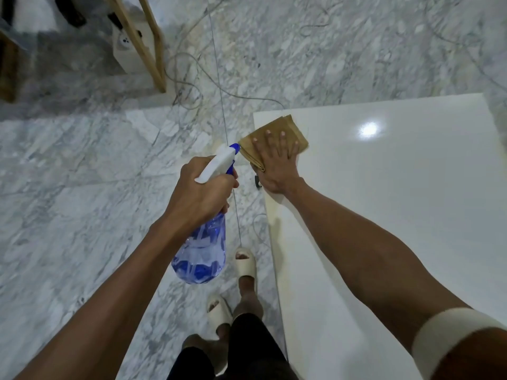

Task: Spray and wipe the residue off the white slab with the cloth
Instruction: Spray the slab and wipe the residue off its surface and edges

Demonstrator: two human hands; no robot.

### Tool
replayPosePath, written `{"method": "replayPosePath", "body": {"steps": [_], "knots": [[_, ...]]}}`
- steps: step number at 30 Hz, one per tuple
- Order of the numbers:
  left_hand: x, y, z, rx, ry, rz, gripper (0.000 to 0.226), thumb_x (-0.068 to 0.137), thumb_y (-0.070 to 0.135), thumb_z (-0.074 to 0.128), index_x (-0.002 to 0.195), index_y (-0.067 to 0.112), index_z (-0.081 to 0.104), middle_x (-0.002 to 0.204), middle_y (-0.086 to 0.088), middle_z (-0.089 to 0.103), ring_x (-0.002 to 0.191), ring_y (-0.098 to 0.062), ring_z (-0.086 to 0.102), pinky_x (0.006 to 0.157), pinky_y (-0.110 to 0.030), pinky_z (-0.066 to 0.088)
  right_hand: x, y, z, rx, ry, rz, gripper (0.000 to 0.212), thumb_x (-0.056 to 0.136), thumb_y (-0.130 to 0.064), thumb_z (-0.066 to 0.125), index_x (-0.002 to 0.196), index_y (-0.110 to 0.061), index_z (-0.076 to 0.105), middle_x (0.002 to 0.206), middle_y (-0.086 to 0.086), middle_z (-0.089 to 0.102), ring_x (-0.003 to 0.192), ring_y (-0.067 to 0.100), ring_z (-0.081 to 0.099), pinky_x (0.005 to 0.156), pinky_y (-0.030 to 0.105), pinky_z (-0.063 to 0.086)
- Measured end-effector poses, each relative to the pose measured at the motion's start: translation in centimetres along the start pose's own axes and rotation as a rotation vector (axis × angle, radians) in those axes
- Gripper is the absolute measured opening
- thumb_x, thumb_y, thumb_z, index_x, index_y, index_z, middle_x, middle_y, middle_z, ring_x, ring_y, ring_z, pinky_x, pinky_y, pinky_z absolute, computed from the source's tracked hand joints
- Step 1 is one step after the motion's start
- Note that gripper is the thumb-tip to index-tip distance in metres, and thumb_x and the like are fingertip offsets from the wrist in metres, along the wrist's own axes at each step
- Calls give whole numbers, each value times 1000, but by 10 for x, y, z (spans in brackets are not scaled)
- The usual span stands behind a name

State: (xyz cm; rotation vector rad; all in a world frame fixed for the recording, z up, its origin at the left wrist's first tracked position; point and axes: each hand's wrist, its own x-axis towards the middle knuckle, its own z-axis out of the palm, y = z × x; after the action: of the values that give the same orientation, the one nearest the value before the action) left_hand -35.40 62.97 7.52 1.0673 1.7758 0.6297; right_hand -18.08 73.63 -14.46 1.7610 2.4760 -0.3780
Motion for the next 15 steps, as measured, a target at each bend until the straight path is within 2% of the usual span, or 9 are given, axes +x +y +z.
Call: {"method": "replayPosePath", "body": {"steps": [3, 5, 7, 11, 15], "knots": [[-19, -9, 0, 16, -20, 24, 18, 84, -3, 52, 84, 2, 69, 83, -17, 75, 40, -13, 57, 51, -36, 57, -30, -9, 5, 8, -28, 8, 70, 99, -56, 27, 160, -27, 9, 168, 11, 1, 153, 40, -5, 116, 68, -7], [-37, -19, -1, 30, -37, 48, 17, 83, -2, 52, 84, 2, 69, 83, -21, 74, 41, -14, 58, 52, -39, 58, -52, -12, 9, 24, -35, 15, 71, 98, -54, 37, 160, -27, 13, 168, 11, 4, 154, 39, -2, 116, 67, -6], [-57, -30, -1, 36, -43, 66, 17, 83, -1, 52, 84, 1, 69, 83, -22, 74, 41, -15, 58, 53, -43, 59, -77, -16, 18, -23, 13, 27, 70, 98, -57, 35, 159, -25, 20, 167, 13, 14, 152, 44, 7, 116, 71, 3], [-105, -57, -1, 27, -58, 60, 19, 83, -2, 51, 84, 2, 70, 84, -16, 75, 39, -13, 58, 54, -39, 59, -135, -24, 44, -40, -11, 55, 72, 98, -62, 27, 159, -24, 21, 166, 14, 15, 152, 46, 7, 115, 70, 1], [-155, -83, 4, 9, -82, 44, 18, 83, -2, 51, 86, 1, 70, 85, -15, 76, 39, -13, 56, 58, -48, 60, -199, -30, 60, -40, 20, 58, 74, 95, -62, 25, 157, -22, 29, 164, 15, 22, 150, 47, 16, 114, 72, 10]]}}
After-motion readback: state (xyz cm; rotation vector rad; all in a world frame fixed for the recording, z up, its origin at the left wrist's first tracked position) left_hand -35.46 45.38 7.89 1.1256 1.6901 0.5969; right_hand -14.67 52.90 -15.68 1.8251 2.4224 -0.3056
